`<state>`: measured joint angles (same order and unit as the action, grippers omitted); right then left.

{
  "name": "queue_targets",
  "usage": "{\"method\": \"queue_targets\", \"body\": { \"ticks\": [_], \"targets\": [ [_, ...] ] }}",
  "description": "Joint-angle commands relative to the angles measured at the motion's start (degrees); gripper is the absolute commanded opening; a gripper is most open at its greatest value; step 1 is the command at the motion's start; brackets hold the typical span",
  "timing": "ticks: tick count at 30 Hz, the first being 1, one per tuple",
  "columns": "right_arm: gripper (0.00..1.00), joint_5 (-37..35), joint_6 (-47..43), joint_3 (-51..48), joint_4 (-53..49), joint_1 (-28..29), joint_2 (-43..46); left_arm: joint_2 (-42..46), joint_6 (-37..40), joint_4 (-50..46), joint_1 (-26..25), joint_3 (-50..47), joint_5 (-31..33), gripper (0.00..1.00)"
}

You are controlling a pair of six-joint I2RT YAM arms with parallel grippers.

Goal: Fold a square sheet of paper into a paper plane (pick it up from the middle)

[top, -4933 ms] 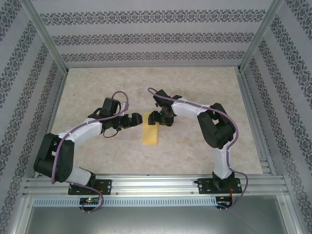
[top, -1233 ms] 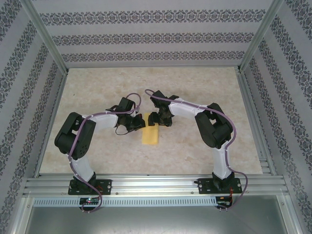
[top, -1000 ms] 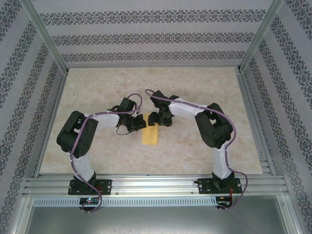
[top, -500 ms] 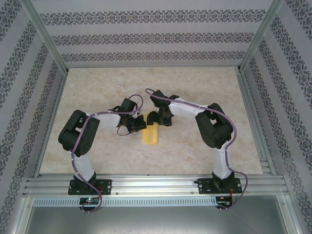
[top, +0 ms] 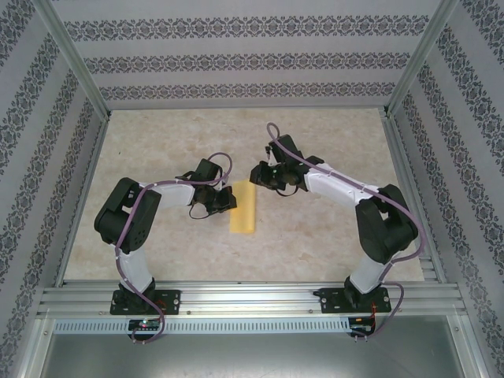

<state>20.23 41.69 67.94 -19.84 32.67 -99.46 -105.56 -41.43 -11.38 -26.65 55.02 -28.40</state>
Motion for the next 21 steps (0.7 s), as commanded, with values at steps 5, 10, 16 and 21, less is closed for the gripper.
{"method": "queue_targets", "body": {
  "ticks": [5,10,16,21],
  "targets": [
    [0.15,5.41,3.33,-2.17,5.4,2.38,-5.81,-2.0,1.35,-1.72,-0.69,-0.59,2.91,0.0],
    [0.14,5.93,3.86,-5.22,7.93,2.23,-6.58,-2.02,1.53,-2.0,-0.69,-0.53,2.85,0.0],
    [0.14,7.1,3.48,-6.74,9.06,1.92,-8.31,-2.07,1.69,-2.03,-0.68,-0.66,2.85,0.0],
    [0.15,6.45,2.65,-8.73,9.36,1.52,-8.56,-2.02,2.04,-2.42,-0.72,-0.84,3.0,0.0]
  ]
}}
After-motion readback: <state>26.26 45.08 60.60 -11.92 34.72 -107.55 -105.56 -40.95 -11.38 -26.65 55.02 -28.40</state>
